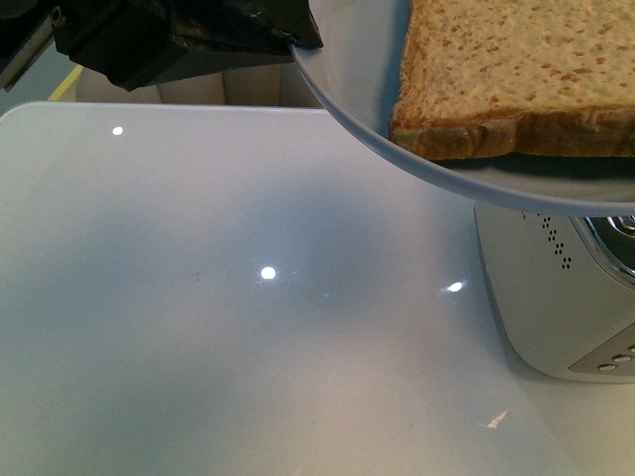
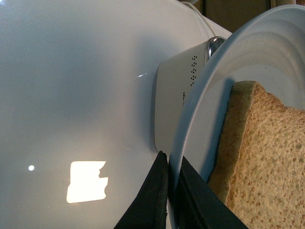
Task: Left arm holds plate, right arm toasts bread
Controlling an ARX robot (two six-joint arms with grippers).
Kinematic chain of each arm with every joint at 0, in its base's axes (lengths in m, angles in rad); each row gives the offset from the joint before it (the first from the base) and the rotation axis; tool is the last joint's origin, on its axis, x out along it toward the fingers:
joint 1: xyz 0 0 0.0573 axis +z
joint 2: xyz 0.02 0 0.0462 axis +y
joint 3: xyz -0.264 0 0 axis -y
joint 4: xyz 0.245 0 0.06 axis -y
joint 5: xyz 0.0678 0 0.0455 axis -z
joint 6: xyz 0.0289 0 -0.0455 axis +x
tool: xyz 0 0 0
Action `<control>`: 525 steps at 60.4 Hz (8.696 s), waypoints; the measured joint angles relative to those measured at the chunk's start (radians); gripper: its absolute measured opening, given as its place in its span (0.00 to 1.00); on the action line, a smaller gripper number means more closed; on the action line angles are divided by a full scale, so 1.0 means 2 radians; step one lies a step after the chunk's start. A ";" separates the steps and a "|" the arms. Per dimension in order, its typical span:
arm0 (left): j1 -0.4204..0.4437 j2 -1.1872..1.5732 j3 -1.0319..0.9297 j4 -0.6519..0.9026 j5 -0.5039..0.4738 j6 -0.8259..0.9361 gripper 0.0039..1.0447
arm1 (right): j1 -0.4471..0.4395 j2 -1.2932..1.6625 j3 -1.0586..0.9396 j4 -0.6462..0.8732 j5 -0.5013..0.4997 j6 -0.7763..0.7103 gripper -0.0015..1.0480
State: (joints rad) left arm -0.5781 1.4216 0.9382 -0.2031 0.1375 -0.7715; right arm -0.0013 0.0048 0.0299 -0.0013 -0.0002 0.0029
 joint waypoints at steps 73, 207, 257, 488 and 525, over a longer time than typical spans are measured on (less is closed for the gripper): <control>-0.001 0.000 0.000 0.000 0.000 0.000 0.03 | 0.055 0.293 0.252 -0.175 0.048 0.157 0.92; -0.001 0.000 0.000 0.000 0.000 0.000 0.03 | 0.252 0.516 0.449 -0.324 0.086 0.433 0.77; -0.001 0.000 0.000 0.000 0.000 0.000 0.03 | 0.252 0.534 0.466 -0.320 0.088 0.417 0.77; -0.001 0.000 0.000 0.000 0.000 -0.001 0.03 | 0.084 0.501 0.649 -0.406 0.209 0.025 0.02; -0.001 0.000 0.000 0.000 0.000 -0.001 0.03 | 0.082 0.575 0.510 -0.253 0.218 -0.009 0.02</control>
State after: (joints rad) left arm -0.5804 1.4216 0.9386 -0.2031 0.1379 -0.7734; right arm 0.1619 1.1557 1.0504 -0.5072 0.4366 -0.0143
